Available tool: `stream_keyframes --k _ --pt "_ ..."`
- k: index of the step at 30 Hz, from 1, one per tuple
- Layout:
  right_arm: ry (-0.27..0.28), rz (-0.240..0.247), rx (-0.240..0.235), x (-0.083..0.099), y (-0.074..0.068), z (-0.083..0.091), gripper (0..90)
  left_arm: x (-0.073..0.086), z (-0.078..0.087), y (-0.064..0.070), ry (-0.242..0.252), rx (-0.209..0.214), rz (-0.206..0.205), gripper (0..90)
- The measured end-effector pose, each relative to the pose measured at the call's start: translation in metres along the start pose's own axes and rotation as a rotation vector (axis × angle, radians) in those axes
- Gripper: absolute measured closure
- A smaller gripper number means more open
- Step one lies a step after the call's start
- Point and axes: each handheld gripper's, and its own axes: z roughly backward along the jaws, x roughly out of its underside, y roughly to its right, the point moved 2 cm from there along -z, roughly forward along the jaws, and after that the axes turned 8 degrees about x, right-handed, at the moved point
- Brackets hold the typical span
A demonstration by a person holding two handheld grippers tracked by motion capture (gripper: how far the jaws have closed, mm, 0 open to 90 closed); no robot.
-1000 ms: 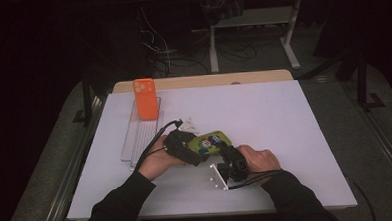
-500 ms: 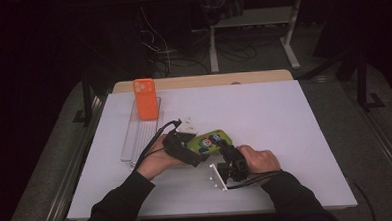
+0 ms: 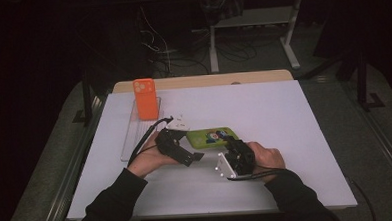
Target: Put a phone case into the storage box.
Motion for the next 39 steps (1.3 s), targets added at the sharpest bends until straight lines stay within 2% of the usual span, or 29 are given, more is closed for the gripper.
stream_keyframes --k 1,3,4,6,8,9,14,16,17,20,25,29,32,35,37,39 --pt "0.003 -0.015 -0.013 0.001 0.002 -0.001 75.8 0.0 0.0 0.0 0.008 -0.001 0.009 0.0" --pt "-0.011 -0.101 -0.029 0.004 0.006 -0.002 75.7 0.0 0.0 0.0 0.014 -0.004 0.02 0.0" --pt "-0.008 -0.101 -0.048 0.007 0.01 -0.003 75.8 0.0 0.0 0.0 0.014 -0.006 0.016 0.0" --pt "-0.026 -0.182 -0.079 0.009 0.013 -0.003 75.7 0.0 -0.001 0.0 0.031 -0.008 0.025 0.0" --pt "-0.04 -0.258 -0.114 0.011 0.015 -0.003 75.8 0.0 0.0 -0.001 0.022 -0.014 0.004 0.0" --pt "-0.045 -0.325 -0.125 0.011 0.016 -0.004 75.8 0.0 0.001 -0.002 0.011 -0.017 -0.004 0.0" --pt "-0.053 -0.453 -0.198 0.017 0.023 -0.006 75.7 0.0 0.001 -0.003 0.022 -0.023 0.002 0.0" --pt "-0.054 -0.525 -0.225 0.018 0.025 -0.007 75.8 0.0 0.001 -0.003 0.023 -0.026 0.004 0.0" --pt "-0.061 -0.587 -0.246 0.018 0.025 -0.007 75.7 0.0 0.001 -0.003 0.016 -0.027 0.006 0.0" --pt "-0.061 -0.652 -0.287 0.02 0.028 -0.009 75.8 0.001 0.001 -0.003 0.016 -0.028 0.013 0.0" --pt "-0.081 -0.787 -0.364 0.027 0.031 -0.013 75.7 0.0 0.001 -0.003 0.031 -0.038 0.021 0.0" --pt "-0.092 -0.863 -0.404 0.032 0.034 -0.016 75.7 0.0 0.001 -0.004 0.033 -0.045 0.022 0.0" --pt "-0.112 -0.951 -0.444 0.035 0.035 -0.018 75.7 0.0 0.001 -0.005 0.042 -0.052 0.028 0.0" --pt "-0.135 -1.035 -0.464 0.035 0.035 -0.018 75.8 -0.002 0.003 -0.006 0.07 -0.053 0.044 0.0" --pt "-0.147 -1.046 -0.462 0.035 0.035 -0.017 75.8 -0.004 0.004 -0.007 0.101 -0.044 0.065 0.0" --pt "-0.141 -1.048 -0.466 0.034 0.035 -0.017 75.8 -0.006 0.006 -0.01 0.117 -0.049 0.055 0.0"
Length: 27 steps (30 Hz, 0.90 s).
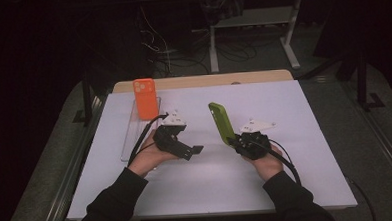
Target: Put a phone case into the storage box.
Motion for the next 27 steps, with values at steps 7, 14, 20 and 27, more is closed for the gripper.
stream_keyframes --k 7,14,20,27 --pt "0.003 -0.01 -0.016 -0.003 -0.007 0.0 75.8 -0.015 0.001 -0.002 0.101 0.014 0.073 0.0" --pt "0.021 -0.022 -0.044 -0.007 -0.016 0.002 75.8 -0.03 0.0 -0.005 0.158 0.01 0.086 0.0" --pt "0.02 -0.012 -0.062 -0.008 -0.024 0.002 75.8 -0.034 -0.006 -0.006 0.183 0.024 0.094 0.0" --pt "0.04 -0.003 -0.082 -0.01 -0.031 0.002 75.8 -0.033 -0.011 -0.004 0.21 0.047 0.093 0.0"
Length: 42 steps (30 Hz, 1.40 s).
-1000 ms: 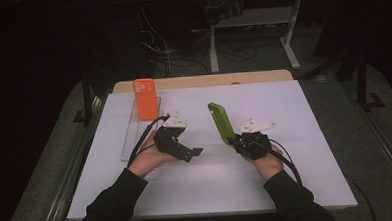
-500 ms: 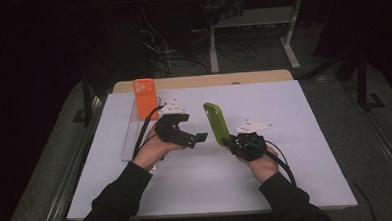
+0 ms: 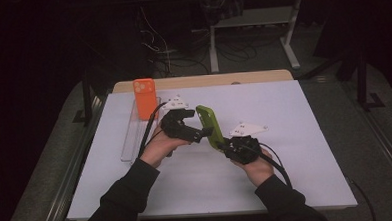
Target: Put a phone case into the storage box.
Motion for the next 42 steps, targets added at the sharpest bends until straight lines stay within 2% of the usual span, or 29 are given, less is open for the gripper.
stream_keyframes --k 2,3,11,23,26,30,34,36,42 --pt "-0.002 0.001 -0.011 0.0 -0.003 -0.001 75.7 0.001 0.0 -0.001 -0.003 0.009 -0.009 0.0" --pt "0.001 0.004 -0.014 0.0 -0.004 -0.002 75.8 0.002 -0.001 0.0 -0.004 0.016 0.0 0.0" --pt "-0.003 0.004 -0.025 0.001 -0.011 -0.006 75.7 0.005 -0.004 0.0 0.014 0.01 0.019 0.0" --pt "-0.013 0.013 -0.025 0.003 -0.015 -0.009 75.7 0.008 -0.01 -0.001 0.012 -0.006 0.019 0.1" --pt "-0.018 0.014 -0.026 0.004 -0.015 -0.01 75.7 0.009 -0.01 -0.001 0.012 -0.022 0.021 5.3" --pt "-0.031 0.011 -0.025 0.007 -0.015 -0.012 75.7 0.009 -0.011 -0.003 0.008 -0.011 0.029 8.5" --pt "-0.038 -0.001 -0.029 0.01 -0.012 -0.013 75.6 0.009 -0.016 -0.002 0.009 -0.011 0.034 9.8" --pt "-0.039 0.001 -0.028 0.01 -0.011 -0.013 75.6 0.008 -0.016 -0.001 0.003 -0.008 0.029 10.6" --pt "-0.034 0.016 -0.02 0.01 -0.01 -0.011 74.0 0.004 -0.015 0.006 0.024 -0.008 0.024 12.7"
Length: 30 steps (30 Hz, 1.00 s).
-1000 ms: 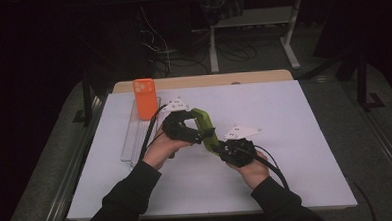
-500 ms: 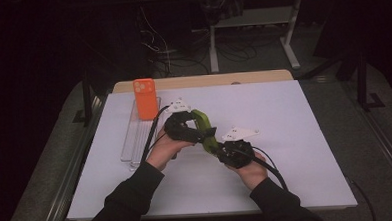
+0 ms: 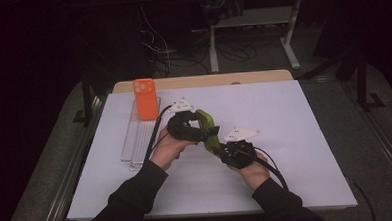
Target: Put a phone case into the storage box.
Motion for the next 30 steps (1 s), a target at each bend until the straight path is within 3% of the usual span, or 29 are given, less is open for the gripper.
stream_keyframes --k 4,8,11,16,22,25,30 --pt "-0.001 0.001 -0.013 -0.001 0.0 0.002 60.2 -0.002 0.004 0.0 -0.003 -0.035 -0.056 13.4" --pt "0.003 0.0 -0.013 -0.001 0.007 0.007 47.5 -0.004 0.01 -0.002 0.008 -0.048 -0.038 13.5" --pt "-0.024 -0.018 -0.006 0.001 0.012 0.009 36.8 -0.006 0.012 -0.004 0.006 -0.055 -0.046 13.6" --pt "-0.072 -0.003 0.015 0.009 0.028 0.012 21.1 -0.01 0.015 -0.006 -0.005 -0.057 -0.053 13.7" --pt "-0.085 0.015 0.0 0.018 0.04 0.019 1.6 -0.021 0.025 -0.009 -0.007 -0.069 -0.071 13.7" --pt "-0.103 0.048 -0.005 0.024 0.044 0.024 0.0 -0.03 0.031 -0.011 0.007 -0.081 -0.072 13.7" --pt "-0.101 0.048 -0.012 0.037 0.051 0.035 0.0 -0.04 0.044 -0.018 0.014 -0.112 -0.087 13.7"
